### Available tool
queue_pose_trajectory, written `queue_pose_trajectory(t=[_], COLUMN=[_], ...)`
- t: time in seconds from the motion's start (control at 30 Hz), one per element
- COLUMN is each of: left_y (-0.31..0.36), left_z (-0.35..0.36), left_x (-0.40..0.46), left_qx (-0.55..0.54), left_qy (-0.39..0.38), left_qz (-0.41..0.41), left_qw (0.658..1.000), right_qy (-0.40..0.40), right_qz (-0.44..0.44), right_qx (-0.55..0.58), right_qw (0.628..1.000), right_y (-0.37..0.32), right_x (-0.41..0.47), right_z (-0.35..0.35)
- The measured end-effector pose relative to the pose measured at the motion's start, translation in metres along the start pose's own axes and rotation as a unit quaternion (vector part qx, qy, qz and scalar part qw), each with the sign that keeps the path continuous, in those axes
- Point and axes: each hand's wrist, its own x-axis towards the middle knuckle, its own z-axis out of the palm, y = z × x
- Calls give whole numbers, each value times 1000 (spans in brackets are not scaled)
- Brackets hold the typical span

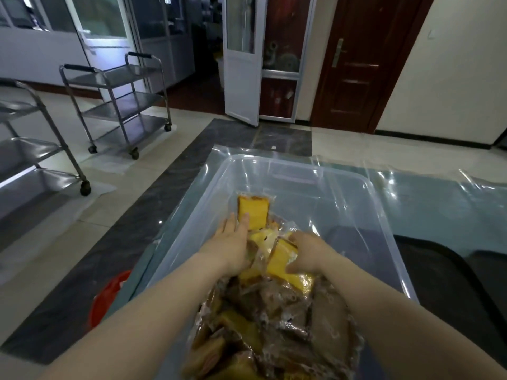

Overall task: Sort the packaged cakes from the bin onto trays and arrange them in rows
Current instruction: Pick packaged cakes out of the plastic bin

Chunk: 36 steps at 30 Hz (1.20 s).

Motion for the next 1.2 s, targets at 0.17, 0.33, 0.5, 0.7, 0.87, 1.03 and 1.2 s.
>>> queue_pose_trajectory(t=[0.17,0.33,0.5,0.7,0.87,1.03,1.2], left_y=[4,9,4,2,2,6,10], left_z=[19,35,48,61,55,42,17], left_x=[21,26,23,26,32,32,33], left_qx=[-30,-11,68,165,126,106,38], left_qy=[-10,-49,-37,-70,-90,-43,72], left_qz=[-56,-25,14,3,-13,-3,13], left_qw=[998,998,997,984,988,993,997], right_qy=[-34,-10,73,54,45,57,151], right_qz=[48,66,163,165,189,169,125], right_qx=[174,159,193,237,249,249,270], right_qw=[983,985,965,956,949,952,943], right_y=[-1,-12,1,9,3,-4,-10], right_x=[13,20,26,26,28,25,16], right_z=[13,19,8,10,3,-7,-35])
